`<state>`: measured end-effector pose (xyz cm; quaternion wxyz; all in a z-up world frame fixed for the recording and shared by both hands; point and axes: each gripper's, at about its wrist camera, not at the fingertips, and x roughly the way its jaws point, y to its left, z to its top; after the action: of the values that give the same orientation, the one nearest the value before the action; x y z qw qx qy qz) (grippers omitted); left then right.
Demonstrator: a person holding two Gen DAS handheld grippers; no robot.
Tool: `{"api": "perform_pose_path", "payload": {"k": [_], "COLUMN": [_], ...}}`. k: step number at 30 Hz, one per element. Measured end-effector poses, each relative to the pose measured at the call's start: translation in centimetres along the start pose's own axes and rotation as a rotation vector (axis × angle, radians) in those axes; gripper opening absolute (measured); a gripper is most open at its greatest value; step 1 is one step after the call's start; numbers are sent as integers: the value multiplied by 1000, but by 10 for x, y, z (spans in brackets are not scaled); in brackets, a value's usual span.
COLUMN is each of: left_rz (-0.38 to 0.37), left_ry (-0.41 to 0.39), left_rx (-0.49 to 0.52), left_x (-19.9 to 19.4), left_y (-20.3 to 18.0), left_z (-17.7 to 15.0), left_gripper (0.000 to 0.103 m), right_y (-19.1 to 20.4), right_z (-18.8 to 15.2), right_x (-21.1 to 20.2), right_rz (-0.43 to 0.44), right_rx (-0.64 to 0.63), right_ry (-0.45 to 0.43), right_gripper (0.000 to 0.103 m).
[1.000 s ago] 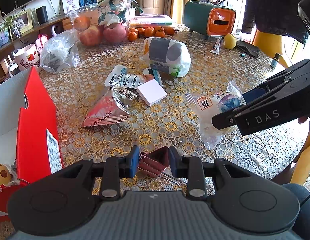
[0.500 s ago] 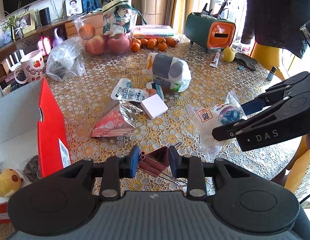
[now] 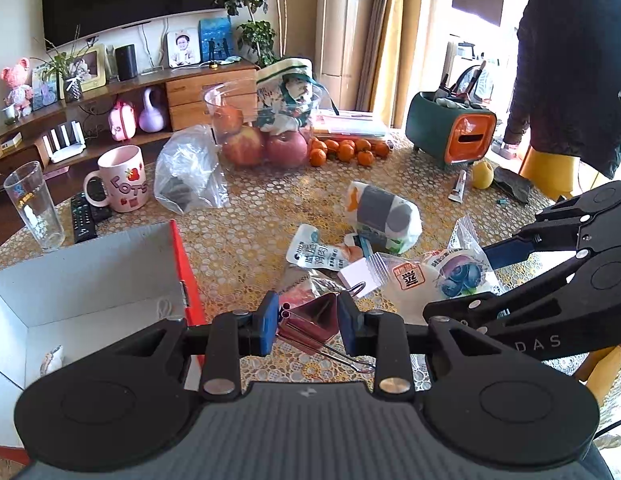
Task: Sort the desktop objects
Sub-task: 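Lift the pink clip and blueberry bun bag and carry both over the shoe box, then lower the clip and bun bag into the box and open both grippers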
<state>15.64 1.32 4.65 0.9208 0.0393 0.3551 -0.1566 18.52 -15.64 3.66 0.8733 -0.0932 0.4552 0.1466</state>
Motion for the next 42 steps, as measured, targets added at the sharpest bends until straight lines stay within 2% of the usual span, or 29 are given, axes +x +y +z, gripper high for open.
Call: {"api": "perform_pose_path", "payload": {"k": [19,34,42], "left_rz": [135,182,199], "left_ry": [-28,4,49], "left_rx": [-88,-129,-134], "left_x": [-41,-42,-30], "left_y": [109,170,196], "left_z": [-6,-26,-38], "left_gripper": [30,30,30], "right_y": [108,163,187], "right_z": [63,88,96], "right_x": [12,45,68], "right_rz": [77,116,120], "right_rx": [-115,-154,-190], "right_ry": [-51,-24,4], "right_gripper": [57,57,57]}}
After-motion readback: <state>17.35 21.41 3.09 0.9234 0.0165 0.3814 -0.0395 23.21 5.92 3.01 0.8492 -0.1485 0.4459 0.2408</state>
